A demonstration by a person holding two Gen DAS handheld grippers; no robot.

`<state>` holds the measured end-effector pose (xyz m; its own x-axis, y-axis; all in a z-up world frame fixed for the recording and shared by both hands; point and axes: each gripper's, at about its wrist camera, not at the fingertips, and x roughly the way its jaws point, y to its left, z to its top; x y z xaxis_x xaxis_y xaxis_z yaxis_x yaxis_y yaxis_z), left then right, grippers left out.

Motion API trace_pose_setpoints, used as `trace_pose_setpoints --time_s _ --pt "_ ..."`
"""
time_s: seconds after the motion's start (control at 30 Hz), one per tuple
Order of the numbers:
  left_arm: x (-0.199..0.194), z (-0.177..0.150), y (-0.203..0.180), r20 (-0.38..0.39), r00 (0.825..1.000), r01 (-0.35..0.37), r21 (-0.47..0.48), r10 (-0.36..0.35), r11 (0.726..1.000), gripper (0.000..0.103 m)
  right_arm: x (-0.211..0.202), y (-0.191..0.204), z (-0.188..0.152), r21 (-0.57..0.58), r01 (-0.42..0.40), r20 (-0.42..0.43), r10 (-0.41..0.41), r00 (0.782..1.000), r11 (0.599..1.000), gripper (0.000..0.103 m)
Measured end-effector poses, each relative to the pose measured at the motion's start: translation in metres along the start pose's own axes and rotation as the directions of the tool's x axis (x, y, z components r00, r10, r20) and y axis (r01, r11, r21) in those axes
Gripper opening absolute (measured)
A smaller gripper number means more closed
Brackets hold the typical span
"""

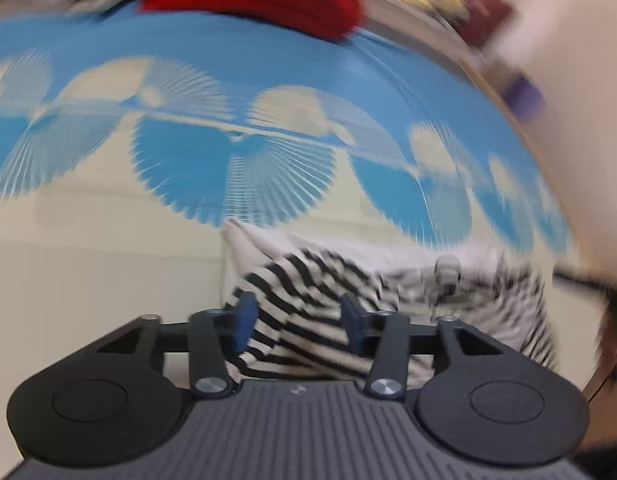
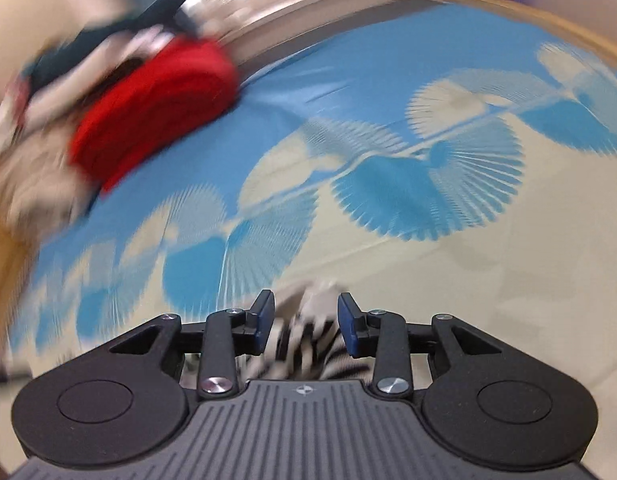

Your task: Fold small clothes

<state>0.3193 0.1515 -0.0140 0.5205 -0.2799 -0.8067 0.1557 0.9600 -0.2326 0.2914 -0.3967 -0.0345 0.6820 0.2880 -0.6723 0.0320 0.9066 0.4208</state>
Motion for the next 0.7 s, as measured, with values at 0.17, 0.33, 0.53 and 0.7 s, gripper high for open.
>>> trace_pose_setpoints --time_s 0.17,0.33,0.53,0.7 --pt "0.021 -0.017 -0.037 0.002 0.996 -0.089 0.224 0.09 0.971 0.055 0.012 0.029 -0.025 -0.259 -0.041 -0.087 0.019 0.996 0.965 0.048" --pt "0.045 -0.023 -0.042 0.052 0.979 -0.202 0.277 0.195 0.939 0.055 0.029 0.051 -0.038 -0.383 0.033 -0.072 -0.065 0.995 0.923 0.051" --pt "0.069 -0.017 -0.043 0.063 0.965 -0.262 0.286 0.254 0.922 0.052 0.052 0.064 -0.047 -0.459 0.105 -0.03 -0.134 0.991 0.882 0.048" --pt "0.079 -0.007 -0.04 0.049 0.964 -0.264 0.299 0.261 0.917 0.008 0.063 0.073 -0.043 -0.486 0.13 -0.012 -0.155 0.988 0.865 0.016"
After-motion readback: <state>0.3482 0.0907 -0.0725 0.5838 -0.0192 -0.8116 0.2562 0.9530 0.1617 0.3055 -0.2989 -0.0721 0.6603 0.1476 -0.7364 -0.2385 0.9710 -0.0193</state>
